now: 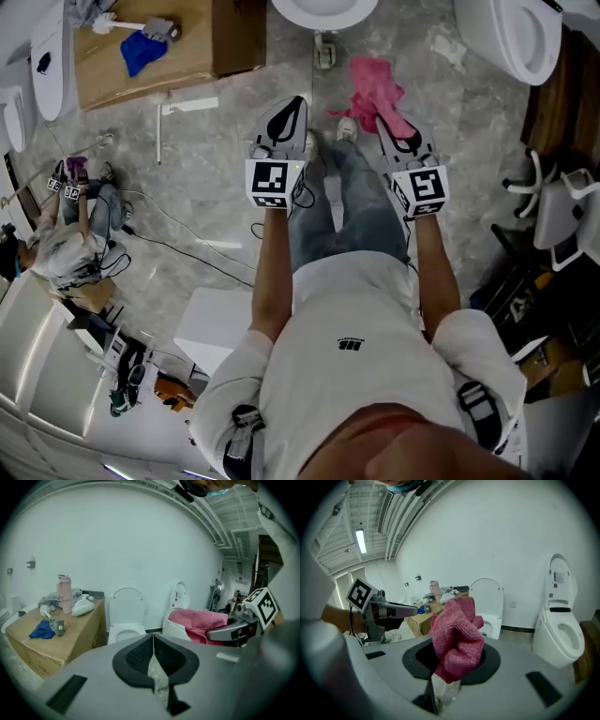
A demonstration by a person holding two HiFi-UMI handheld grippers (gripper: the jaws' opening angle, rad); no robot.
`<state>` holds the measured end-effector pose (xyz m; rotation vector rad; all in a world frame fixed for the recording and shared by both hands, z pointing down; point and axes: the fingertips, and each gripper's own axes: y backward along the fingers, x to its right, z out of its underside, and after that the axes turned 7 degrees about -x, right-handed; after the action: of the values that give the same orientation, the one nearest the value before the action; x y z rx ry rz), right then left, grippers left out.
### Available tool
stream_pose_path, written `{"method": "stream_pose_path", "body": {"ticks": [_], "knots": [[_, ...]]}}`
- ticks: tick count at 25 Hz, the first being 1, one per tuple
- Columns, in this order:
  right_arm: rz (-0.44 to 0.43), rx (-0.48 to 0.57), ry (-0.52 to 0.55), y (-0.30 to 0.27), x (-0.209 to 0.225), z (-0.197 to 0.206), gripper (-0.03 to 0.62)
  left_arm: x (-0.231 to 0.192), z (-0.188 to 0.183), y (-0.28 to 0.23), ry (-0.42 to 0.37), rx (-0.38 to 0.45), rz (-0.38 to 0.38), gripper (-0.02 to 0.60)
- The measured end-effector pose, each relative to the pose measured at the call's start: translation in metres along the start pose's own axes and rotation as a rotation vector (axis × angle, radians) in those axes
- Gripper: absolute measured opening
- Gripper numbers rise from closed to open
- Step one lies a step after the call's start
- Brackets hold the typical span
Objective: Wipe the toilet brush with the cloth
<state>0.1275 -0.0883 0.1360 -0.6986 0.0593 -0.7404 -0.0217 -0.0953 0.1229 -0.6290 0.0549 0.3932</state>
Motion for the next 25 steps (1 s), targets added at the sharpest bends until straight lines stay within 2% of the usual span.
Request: {"method": "stream_pose_path", "body": {"ticks": [7,15,20,25], "knots": [[0.030,-0.062,-0.035,-0.062,0.002,0.064,0.080,-0.029,0.073,-0.046,0.022,-0.067,0.057,0.017],[0.066,-0.117,-0.016,-0.135,0.006,0.127,0.081,-0.069,0.152,-0.102,0.026,-0.115,0.120,0.017],[0.093,-0.136,-0.043,-0.165,0.021,0.164,0.081,-0.087,0.203,-0.128,0.013,-0.162,0.137,0.017],[0.076,-0.167,-0.041,-0.207,0.041,0.205,0.081,-0.095,0.241,-0.167,0.004,-0.188,0.161,0.017]]}}
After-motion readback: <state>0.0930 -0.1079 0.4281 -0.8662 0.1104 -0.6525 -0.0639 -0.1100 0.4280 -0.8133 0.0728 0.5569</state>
